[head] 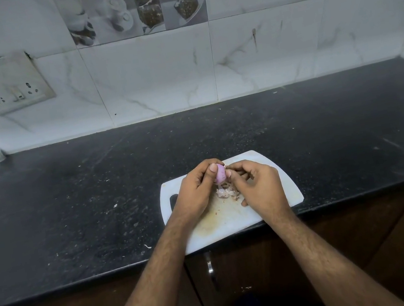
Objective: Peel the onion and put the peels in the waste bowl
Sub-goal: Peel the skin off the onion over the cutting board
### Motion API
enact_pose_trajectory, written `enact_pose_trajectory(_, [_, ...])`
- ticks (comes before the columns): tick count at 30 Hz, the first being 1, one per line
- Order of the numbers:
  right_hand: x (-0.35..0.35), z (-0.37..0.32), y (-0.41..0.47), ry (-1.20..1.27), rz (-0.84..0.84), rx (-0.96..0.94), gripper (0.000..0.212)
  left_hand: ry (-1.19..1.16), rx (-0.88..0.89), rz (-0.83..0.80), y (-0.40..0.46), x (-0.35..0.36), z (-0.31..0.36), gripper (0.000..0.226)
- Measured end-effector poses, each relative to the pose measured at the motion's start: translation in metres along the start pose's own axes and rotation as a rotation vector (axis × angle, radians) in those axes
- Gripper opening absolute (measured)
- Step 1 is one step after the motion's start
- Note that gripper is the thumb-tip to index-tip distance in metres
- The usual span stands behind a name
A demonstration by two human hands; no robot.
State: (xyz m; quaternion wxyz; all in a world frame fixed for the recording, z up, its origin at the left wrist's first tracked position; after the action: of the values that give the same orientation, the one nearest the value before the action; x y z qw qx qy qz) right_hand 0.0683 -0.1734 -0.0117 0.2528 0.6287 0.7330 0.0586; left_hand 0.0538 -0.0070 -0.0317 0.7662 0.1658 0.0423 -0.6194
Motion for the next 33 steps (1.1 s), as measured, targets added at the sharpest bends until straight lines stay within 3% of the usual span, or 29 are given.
enact_pose_trajectory(19, [0.001,0.011,0.002,-0.028,0.017,0.033,0.011,-0.086,-0.003,-0.003,0.000,0.001,-0.001,0.033])
enact_pose_trajectory(33, [-0.001,0.001,0.002,-0.085,0.050,-0.080,0.012,-0.082,0.031,-0.005,0.000,0.001,0.002,0.028])
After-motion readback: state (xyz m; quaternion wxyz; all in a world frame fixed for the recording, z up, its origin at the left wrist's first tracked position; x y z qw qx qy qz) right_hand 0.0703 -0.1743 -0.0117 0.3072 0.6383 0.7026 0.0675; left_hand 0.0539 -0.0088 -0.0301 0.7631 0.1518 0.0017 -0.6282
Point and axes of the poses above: each hand's wrist, its own y-axis towards the middle knuckle, its own x-axis out of the palm, z = x × y, the point moved 8 cm from there along y, towards the middle knuckle, and after that the axes turned 6 degrees about -x, right-handed, at the moved point
